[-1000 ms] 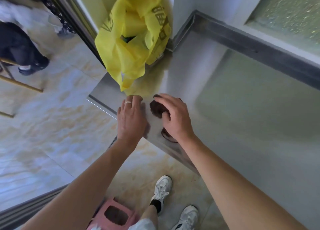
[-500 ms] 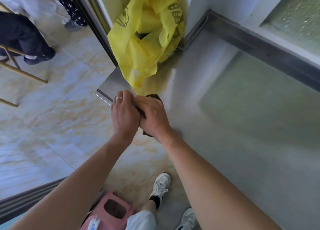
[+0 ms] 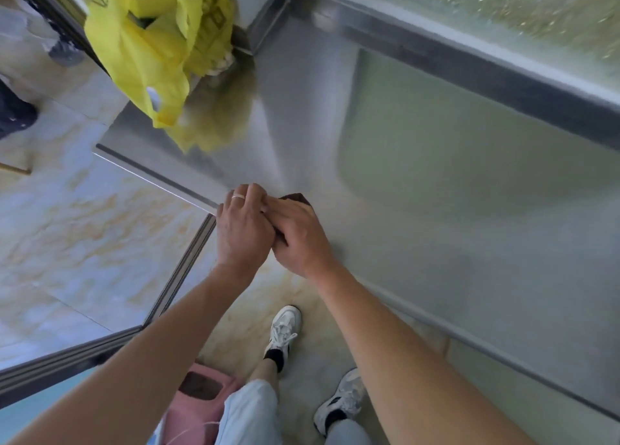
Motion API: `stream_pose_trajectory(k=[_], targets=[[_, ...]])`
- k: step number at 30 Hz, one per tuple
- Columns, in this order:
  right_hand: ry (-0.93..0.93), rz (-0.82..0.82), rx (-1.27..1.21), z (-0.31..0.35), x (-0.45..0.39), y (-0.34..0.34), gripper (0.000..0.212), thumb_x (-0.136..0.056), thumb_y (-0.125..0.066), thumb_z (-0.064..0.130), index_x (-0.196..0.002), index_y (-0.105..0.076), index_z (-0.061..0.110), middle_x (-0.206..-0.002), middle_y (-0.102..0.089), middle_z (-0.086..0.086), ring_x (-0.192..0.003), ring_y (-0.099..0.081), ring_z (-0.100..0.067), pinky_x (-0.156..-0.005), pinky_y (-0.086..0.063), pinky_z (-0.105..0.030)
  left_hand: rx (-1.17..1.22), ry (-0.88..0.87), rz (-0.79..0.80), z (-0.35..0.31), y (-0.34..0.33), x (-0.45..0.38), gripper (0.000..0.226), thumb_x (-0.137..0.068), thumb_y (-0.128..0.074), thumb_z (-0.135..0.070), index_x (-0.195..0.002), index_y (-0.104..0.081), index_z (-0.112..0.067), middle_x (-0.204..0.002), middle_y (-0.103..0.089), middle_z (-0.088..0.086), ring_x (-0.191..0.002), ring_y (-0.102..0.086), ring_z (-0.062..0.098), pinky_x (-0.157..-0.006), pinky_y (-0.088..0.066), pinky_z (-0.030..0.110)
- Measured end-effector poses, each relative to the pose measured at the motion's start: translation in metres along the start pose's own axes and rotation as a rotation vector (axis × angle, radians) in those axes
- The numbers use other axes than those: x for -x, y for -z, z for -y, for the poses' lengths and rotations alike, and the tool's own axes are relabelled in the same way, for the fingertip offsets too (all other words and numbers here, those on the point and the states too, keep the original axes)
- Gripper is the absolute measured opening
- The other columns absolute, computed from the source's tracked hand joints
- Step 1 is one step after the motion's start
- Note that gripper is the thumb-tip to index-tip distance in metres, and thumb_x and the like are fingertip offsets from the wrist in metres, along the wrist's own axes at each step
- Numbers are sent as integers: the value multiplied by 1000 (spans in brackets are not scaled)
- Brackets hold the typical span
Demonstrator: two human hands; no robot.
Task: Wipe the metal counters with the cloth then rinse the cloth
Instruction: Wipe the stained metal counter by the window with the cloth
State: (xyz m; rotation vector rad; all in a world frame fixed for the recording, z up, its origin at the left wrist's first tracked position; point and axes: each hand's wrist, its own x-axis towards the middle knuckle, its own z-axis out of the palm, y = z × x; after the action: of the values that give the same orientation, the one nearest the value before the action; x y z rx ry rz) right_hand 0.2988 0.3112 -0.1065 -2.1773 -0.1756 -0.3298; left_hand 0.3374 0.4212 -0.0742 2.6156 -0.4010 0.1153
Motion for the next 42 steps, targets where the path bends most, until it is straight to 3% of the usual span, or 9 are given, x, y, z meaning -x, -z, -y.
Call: stream_pose_trajectory(k=[2,5,12,17,23,26,36,39,42], targets=[[-51,-10,51,-8,31,25,41,-77,-56,-8,-111,-75,5,-127,-72,-6,-122,-65,-26,-99,-50,-41,-30,-43,27,-23,-7,14,19,-83,-39,-6,-91,-56,-10,-88,-60,9,-82,-55,32,-71,-43,43],[-188,-27,158,-16,89,69,51,-74,-55,0,-118,-76,14,-142,-64,-1,-138,-53,-21,-115,-38,-39,-55,-80,58,-50,-20,32,7,-90,-57,-8,-91,-55,-14,-90,-59,6,-84,-56,31,-73,-42,41],[-382,-170,320,-33,214,162,59,-77,-50,0,-130,-70,15,-153,-54,0,-147,-45,-20,-117,-38,-47,-52,-299,248,-115,-43,72,11,-89,-62,-15,-99,-59,-20,-110,-59,-1,-103,-54,26,-86,-42,40],[-547,-280,503,-47,290,228,60,-80,-42,1,-134,-67,12,-156,-50,-7,-147,-44,-26,-120,-35,-45,-223,-290,424,-146,-47,82,39,-76,-69,-37,-108,-54,-20,-124,-46,2,-122,-41,31,-93,-45,50],[-949,-700,646,-57,326,274,60,-83,-49,-10,-139,-58,6,-154,-46,-20,-143,-42,-41,-118,-35,-58,-343,-233,632,-166,-40,62,82,-60,-90,-45,-124,-50,-15,-132,-44,8,-128,-36,34,-95,-51,51],[-1100,-744,587,-60,313,266,57,-84,-53,12,-141,-56,6,-159,-40,-22,-146,-38,-43,-117,-33,-59,-379,-225,650,-171,-44,61,88,-53,-92,-40,-125,-48,-14,-128,-43,9,-124,-36,35,-94,-50,50],[-572,-287,381,-15,227,161,56,-78,-52,6,-130,-68,15,-153,-53,-4,-144,-46,-28,-123,-33,-43,-467,-174,705,-190,-45,64,78,-67,-89,-25,-126,-40,-12,-131,-37,14,-124,-37,36,-87,-53,54],[-529,-347,327,-6,231,172,47,-79,-50,6,-120,-73,14,-133,-66,-3,-121,-61,-26,-106,-48,-45,-441,-243,609,-196,-50,73,46,-83,-69,-9,-123,-45,-10,-126,-42,17,-117,-45,36,-87,-52,51],[-588,-542,404,-5,253,211,45,-81,-50,5,-119,-73,10,-125,-67,-8,-111,-60,-27,-106,-48,-37,-258,-385,527,-206,-63,90,22,-92,-56,-10,-114,-54,-13,-118,-48,14,-107,-52,36,-81,-51,49]])
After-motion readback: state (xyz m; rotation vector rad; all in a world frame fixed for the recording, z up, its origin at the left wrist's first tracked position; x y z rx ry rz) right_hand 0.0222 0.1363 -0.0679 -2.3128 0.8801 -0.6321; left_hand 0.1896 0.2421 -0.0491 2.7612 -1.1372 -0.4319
